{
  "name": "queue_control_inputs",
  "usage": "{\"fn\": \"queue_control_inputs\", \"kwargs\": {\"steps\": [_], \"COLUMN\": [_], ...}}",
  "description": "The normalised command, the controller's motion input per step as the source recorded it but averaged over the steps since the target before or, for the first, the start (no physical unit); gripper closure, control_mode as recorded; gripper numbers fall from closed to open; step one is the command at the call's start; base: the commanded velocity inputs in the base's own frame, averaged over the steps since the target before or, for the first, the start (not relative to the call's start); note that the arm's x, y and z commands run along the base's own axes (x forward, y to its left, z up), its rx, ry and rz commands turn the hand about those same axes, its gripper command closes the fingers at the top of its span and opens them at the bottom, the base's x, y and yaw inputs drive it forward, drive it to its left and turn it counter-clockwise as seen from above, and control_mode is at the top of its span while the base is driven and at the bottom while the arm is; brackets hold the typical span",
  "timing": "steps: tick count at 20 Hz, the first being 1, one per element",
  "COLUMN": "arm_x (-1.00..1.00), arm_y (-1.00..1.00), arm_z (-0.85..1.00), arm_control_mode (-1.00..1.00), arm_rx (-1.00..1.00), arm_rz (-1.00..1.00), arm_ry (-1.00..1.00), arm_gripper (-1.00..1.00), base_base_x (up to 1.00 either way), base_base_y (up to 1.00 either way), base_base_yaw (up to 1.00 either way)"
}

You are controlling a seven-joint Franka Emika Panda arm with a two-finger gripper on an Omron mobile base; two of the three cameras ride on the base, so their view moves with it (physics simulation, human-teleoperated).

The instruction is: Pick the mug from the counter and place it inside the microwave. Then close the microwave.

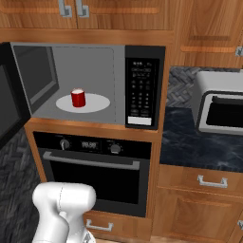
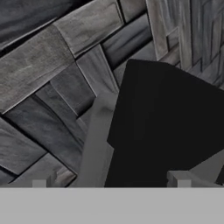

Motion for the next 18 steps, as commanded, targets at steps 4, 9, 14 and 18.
{"fn": "queue_control_inputs", "kwargs": {"steps": [4,9,14,18], "arm_x": [0.06,0.15,0.21,0.33], "arm_y": [0.04,0.01,0.0,0.0], "arm_z": [0.0,0.0,0.0,0.0], "arm_control_mode": [-1.0,-1.0,-1.0,-1.0], "arm_rx": [0.0,0.0,0.0,0.0], "arm_rz": [-0.05,-0.04,-0.05,-0.08], "arm_ry": [0.0,0.0,0.0,0.0], "arm_gripper": [-1.0,-1.0,-1.0,-1.0], "base_base_x": [0.0,0.0,0.0,0.0], "base_base_y": [0.0,0.0,0.0,0.0], "base_base_yaw": [0.0,0.0,0.0,0.0]}}
